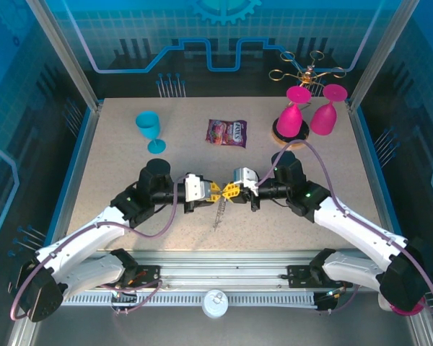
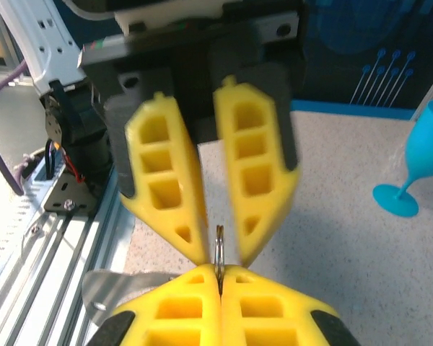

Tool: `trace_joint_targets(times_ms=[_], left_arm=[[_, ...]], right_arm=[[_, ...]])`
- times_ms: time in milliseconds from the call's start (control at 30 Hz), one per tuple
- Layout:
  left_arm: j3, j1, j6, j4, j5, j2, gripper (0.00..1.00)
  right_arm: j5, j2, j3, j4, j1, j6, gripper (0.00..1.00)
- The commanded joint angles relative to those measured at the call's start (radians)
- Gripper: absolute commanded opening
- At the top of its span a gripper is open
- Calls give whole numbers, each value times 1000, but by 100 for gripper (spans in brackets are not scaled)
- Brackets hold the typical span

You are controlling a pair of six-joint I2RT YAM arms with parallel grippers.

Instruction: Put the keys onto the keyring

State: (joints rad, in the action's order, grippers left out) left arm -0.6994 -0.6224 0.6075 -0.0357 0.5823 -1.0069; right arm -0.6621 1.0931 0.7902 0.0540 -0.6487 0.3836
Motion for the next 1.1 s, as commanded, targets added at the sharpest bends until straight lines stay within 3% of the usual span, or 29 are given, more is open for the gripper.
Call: trace_joint_targets(times_ms=[0,133,367,500,567,600,667,767,900,1067], left_arm=[[-38,-2,19,35,-33,5,23],[-66,-3,47,88,-36,-7,17],[-79,-2,46,79,-19,-34,12],[-90,-2,57,89,-23,-34,0],[-89,-2,61,87,-27,-28,0],[-84,-3,62,84,-27,-23,0],[-72,-3,61,70,-22,-15,0],[-48,-3,60,41,-7,1,0],[-2,-3,61,-29,34,25,0],[10,-3,54,-46,40,33,0]], right_arm=[[58,13,83,164,-25,94,0],[133,48,175,294,-66,170,0],[197,105,255,375,-129,231,0],[253,133,288,429,-158,262,0],[252,127,281,418,-153,249,0],[241,111,265,388,-143,227,2],[203,71,219,313,-108,168,22],[127,11,149,211,-43,68,39],[97,-31,70,149,-11,-2,42],[72,-39,45,124,-9,-31,33]])
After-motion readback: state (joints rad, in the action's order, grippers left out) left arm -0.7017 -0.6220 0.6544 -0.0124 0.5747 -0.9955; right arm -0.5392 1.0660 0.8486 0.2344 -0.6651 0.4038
